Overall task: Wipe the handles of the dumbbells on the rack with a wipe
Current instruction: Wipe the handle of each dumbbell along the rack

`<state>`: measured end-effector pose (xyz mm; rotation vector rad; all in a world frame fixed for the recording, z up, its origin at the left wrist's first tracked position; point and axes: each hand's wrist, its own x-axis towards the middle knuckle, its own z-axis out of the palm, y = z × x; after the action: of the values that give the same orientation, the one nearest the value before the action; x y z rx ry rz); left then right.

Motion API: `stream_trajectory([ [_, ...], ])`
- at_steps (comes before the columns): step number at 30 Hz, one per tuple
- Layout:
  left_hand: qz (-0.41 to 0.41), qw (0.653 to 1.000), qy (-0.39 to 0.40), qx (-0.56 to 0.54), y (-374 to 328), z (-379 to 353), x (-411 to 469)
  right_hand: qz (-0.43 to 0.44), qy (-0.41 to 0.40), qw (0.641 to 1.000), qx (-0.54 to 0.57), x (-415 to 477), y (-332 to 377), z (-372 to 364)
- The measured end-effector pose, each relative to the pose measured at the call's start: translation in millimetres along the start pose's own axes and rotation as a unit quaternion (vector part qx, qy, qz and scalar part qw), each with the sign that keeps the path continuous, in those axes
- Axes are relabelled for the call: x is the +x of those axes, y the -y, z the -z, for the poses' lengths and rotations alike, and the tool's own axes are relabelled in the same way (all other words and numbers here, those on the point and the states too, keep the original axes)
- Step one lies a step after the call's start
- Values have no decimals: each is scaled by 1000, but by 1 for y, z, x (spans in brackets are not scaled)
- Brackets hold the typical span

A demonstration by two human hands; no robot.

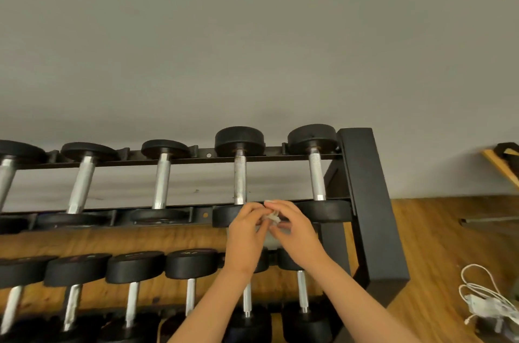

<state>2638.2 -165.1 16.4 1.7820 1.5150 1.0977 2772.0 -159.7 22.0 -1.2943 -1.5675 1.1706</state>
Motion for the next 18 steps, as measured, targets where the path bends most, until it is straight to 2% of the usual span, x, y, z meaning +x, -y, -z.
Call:
stream_trajectory([
  [4,9,998,18,-63,-33,-31,12,6,-24,999,20,-8,-4,51],
  [10,7,989,125,-78,-60,-75,32,-26,-86,996,23,-10,-22,114],
  [14,-1,991,137,13,-54,-89,36,-44,-125,990,-54,-2,-29,133],
  [18,47,985,158,56,-43,-89,38,-20,-113,977,-182,6,-32,126],
])
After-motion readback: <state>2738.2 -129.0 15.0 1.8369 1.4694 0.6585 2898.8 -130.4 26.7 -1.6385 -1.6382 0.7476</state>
